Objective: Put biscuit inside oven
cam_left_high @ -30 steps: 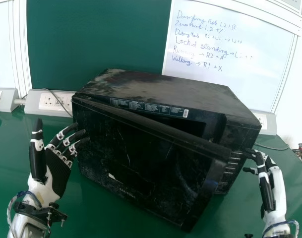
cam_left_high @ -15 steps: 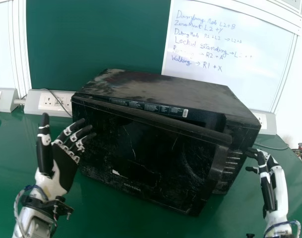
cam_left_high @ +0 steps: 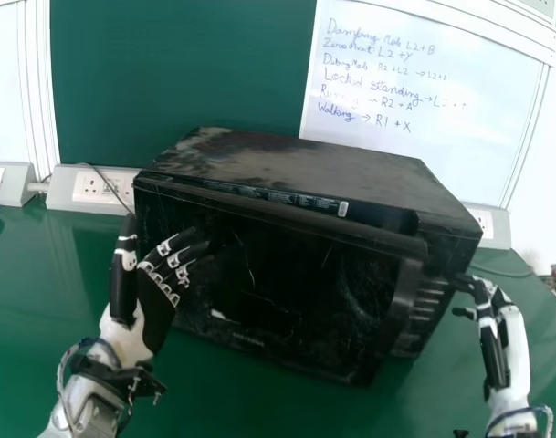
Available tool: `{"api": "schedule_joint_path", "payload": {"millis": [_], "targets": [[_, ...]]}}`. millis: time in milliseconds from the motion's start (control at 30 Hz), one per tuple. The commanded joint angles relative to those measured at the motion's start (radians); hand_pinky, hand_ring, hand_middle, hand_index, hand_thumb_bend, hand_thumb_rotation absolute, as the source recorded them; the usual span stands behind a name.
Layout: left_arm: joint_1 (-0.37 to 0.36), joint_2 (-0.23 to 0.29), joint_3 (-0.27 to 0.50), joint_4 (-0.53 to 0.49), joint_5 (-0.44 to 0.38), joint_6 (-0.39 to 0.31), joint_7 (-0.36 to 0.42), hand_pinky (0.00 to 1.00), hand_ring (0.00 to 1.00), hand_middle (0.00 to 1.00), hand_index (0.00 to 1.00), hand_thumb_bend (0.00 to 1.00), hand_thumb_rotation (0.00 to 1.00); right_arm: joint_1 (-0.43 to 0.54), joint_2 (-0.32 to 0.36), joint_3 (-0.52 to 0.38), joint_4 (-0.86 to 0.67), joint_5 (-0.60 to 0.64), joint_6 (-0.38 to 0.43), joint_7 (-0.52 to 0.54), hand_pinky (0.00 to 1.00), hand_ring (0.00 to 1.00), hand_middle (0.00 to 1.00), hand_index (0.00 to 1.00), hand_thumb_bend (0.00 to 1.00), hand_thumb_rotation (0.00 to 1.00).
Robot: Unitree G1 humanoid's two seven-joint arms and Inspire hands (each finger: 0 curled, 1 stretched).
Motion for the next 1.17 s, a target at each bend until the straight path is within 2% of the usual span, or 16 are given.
{"api": "schedule_joint_path", "payload": {"millis": [0,100,400,600,800,967,1133], "targets": [[-0.028,-0.005,-0.007,0.016,0.015,0.002,-0.008,0.78,0.78,0.76,0.80,0.68,0.42,0.004,-0.007,-0.005,-0.007,0.012,0.005,0.001,0.64,0.71,0.73,0.73,0.74,0.31],[-0.040,-0.005,-0.012,0.036,0.033,-0.006,-0.020,0.79,0.79,0.77,0.81,0.67,0.43,0.003,-0.011,-0.005,-0.007,0.003,0.003,0.000,0.64,0.71,0.73,0.73,0.74,0.32],[-0.098,-0.021,-0.006,0.133,0.093,-0.019,-0.035,0.80,0.80,0.79,0.86,0.70,0.40,0.003,-0.014,-0.003,-0.021,-0.001,0.018,-0.001,0.65,0.72,0.74,0.73,0.74,0.34],[-0.143,-0.021,-0.001,0.231,0.145,-0.055,-0.055,0.79,0.79,0.78,0.83,0.70,0.40,0.002,-0.017,-0.003,-0.016,0.005,0.010,0.003,0.64,0.71,0.73,0.73,0.75,0.34],[-0.176,-0.028,0.005,0.274,0.166,-0.057,-0.054,0.80,0.80,0.79,0.82,0.71,0.41,0.001,-0.020,-0.001,-0.012,0.010,0.003,0.008,0.64,0.71,0.73,0.72,0.75,0.34],[-0.170,-0.031,0.037,0.238,0.124,-0.032,-0.064,0.79,0.80,0.79,0.82,0.73,0.40,0.006,-0.014,0.004,-0.023,0.014,0.016,0.008,0.65,0.71,0.73,0.72,0.75,0.33],[-0.078,-0.022,0.101,0.074,0.038,-0.002,-0.059,0.78,0.79,0.78,0.80,0.74,0.41,0.014,-0.001,0.007,-0.037,0.013,0.031,-0.003,0.64,0.71,0.73,0.73,0.75,0.33]]}}
